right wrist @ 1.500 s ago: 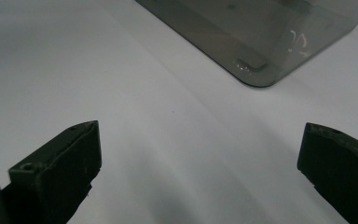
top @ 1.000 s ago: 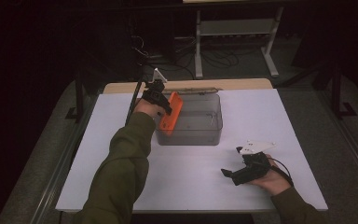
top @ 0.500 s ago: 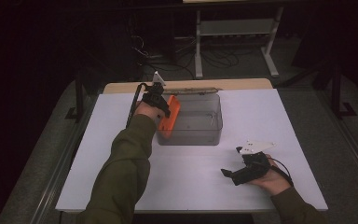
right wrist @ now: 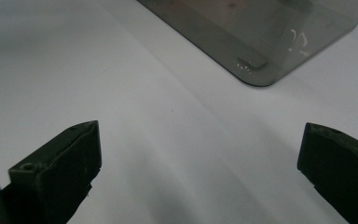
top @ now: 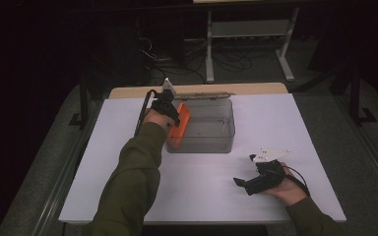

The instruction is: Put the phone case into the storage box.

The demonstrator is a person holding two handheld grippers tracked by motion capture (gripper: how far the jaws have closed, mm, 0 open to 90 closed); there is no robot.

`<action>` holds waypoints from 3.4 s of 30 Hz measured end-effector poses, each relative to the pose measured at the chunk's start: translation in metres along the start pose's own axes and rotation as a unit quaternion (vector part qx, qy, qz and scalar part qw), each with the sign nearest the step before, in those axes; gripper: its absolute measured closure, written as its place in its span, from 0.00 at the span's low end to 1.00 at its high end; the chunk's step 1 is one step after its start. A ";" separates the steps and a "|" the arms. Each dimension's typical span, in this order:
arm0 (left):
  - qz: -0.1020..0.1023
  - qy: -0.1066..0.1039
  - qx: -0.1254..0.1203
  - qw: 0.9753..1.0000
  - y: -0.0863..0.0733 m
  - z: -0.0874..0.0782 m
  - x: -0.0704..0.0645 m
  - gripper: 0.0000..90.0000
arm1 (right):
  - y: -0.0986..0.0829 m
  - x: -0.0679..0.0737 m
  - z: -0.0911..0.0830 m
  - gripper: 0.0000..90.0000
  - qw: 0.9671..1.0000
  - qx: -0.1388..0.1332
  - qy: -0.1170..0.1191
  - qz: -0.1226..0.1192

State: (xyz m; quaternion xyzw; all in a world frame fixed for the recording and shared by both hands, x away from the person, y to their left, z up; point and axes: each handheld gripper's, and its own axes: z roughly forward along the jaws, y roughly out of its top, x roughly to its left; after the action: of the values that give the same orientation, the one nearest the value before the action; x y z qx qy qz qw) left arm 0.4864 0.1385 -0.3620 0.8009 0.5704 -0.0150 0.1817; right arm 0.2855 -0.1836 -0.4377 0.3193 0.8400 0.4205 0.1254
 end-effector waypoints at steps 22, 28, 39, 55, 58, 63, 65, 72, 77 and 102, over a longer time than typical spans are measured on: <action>-0.002 -0.005 0.000 1.000 0.001 0.000 0.002 0.86 | 0.000 -0.001 0.000 0.00 1.000 -0.001 0.000 -0.001; -0.002 -0.004 -0.002 1.000 0.001 -0.001 0.003 0.84 | 0.000 -0.001 0.000 0.00 1.000 -0.001 0.000 -0.001; 0.007 0.005 -0.013 1.000 0.003 -0.008 0.002 0.78 | 0.000 -0.001 0.000 0.00 1.000 -0.001 0.000 -0.001; 0.021 0.018 -0.036 0.999 0.008 -0.026 -0.001 0.69 | 0.000 0.000 0.000 0.00 1.000 -0.001 0.000 -0.001; 0.020 0.015 -0.043 0.999 0.009 -0.030 -0.001 0.67 | 0.000 -0.001 0.000 0.00 1.000 -0.002 0.000 0.000; 0.028 0.001 -0.055 0.998 0.009 -0.038 0.000 0.60 | 0.000 0.000 0.000 0.00 1.000 -0.001 0.000 0.000; 0.031 -0.010 -0.062 0.998 0.008 -0.042 0.001 0.57 | 0.000 0.000 0.000 0.00 1.000 -0.001 0.001 0.001; 0.055 -0.036 -0.077 0.995 0.005 -0.052 0.003 0.49 | 0.000 -0.001 0.000 0.00 1.000 0.000 -0.001 -0.001; 0.076 -0.049 -0.081 0.993 0.003 -0.057 0.005 0.44 | -0.001 -0.002 0.000 0.00 1.000 -0.001 -0.001 -0.001; 0.190 -0.071 -0.142 0.969 -0.035 -0.072 0.024 0.20 | -0.005 -0.006 -0.004 0.00 1.000 0.001 -0.013 0.005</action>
State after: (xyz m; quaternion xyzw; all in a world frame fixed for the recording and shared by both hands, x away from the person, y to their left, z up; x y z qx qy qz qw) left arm 0.4492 0.1923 -0.3102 0.8576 0.3894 0.0444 0.3332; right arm 0.2864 -0.1924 -0.4393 0.3292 0.8369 0.4165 0.1335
